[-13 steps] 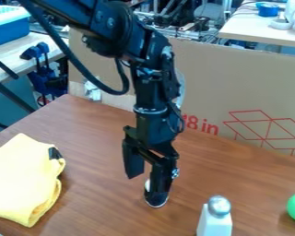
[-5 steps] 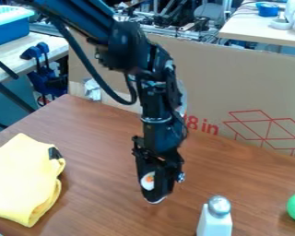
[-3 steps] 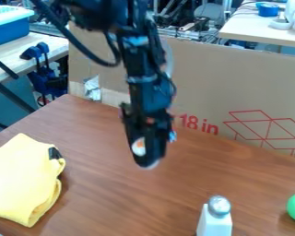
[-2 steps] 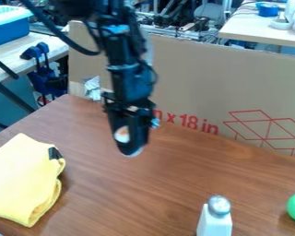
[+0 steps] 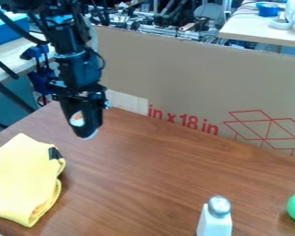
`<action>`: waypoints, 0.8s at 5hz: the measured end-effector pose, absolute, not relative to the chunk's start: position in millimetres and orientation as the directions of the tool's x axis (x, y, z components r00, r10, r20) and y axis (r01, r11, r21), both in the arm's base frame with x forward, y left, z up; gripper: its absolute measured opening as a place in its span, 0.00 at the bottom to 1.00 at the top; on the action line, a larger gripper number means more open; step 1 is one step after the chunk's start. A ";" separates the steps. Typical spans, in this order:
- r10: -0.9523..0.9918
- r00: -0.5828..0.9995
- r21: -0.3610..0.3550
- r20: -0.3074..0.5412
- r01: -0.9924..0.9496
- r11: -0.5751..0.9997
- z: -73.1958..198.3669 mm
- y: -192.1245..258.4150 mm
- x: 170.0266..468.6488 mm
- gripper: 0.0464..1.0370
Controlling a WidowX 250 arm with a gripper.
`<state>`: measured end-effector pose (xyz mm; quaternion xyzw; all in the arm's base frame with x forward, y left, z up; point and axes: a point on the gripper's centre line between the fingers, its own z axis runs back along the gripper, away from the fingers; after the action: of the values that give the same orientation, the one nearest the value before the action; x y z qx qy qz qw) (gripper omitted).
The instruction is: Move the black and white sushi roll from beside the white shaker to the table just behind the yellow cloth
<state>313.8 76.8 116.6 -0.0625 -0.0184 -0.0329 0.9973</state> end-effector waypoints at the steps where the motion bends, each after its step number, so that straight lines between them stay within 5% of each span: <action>1: -0.009 1.000 -0.076 0.019 0.011 0.997 104.9 99.2 320.2 0.52; 4: 0.341 0.921 0.011 0.187 -0.349 0.937 89.9 137.3 340.7 0.52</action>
<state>340.7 137.3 89.9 0.0221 -0.0916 0.1759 0.9799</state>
